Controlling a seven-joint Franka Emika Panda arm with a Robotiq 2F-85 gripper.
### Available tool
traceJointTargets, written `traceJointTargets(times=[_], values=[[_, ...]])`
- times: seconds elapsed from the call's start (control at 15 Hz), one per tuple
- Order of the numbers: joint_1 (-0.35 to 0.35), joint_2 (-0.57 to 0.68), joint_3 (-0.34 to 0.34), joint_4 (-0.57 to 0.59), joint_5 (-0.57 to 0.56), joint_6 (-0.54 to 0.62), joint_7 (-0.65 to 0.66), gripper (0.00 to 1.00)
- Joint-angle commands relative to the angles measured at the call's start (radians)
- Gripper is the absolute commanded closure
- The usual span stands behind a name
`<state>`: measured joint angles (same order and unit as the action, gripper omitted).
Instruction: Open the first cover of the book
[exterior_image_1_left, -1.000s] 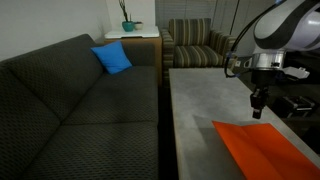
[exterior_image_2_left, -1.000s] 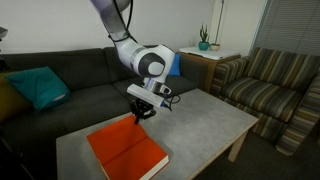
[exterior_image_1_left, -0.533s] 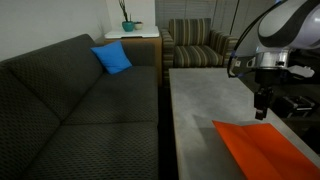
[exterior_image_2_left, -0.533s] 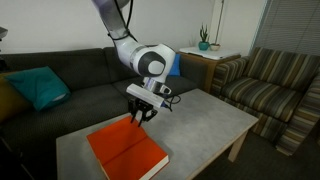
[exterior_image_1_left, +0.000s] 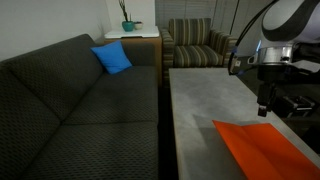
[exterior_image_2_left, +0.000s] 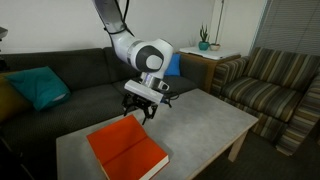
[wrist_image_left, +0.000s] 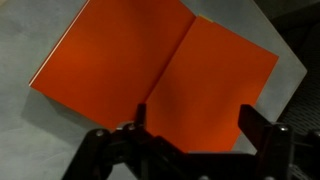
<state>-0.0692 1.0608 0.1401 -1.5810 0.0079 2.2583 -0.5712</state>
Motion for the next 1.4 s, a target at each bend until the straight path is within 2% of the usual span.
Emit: traceJointTargets(times=[0.0,0.33,0.73,0.8,0.93,1.07,1.2,1.27,1.33], values=[[-0.027,-0.053,0.027,-0.077,-0.020,0.019,-0.039,0.00],[-0.021,-0.035,0.045,-0.072,-0.021,0.001,-0.087,0.00],[0.020,-0.014,0.088,-0.076,-0.032,-0.007,-0.147,0.00],[0.029,-0.008,0.096,-0.071,-0.025,-0.007,-0.138,0.25],[0.053,-0.002,0.105,-0.067,-0.019,-0.006,-0.112,0.34],[0.095,0.004,0.092,-0.067,-0.025,0.007,-0.050,0.50],[0.151,0.013,0.052,-0.065,-0.040,0.008,0.078,0.64],[0.159,0.020,0.042,-0.053,-0.034,-0.051,0.138,0.69],[0.175,0.021,0.040,-0.063,-0.026,-0.057,0.198,0.77]])
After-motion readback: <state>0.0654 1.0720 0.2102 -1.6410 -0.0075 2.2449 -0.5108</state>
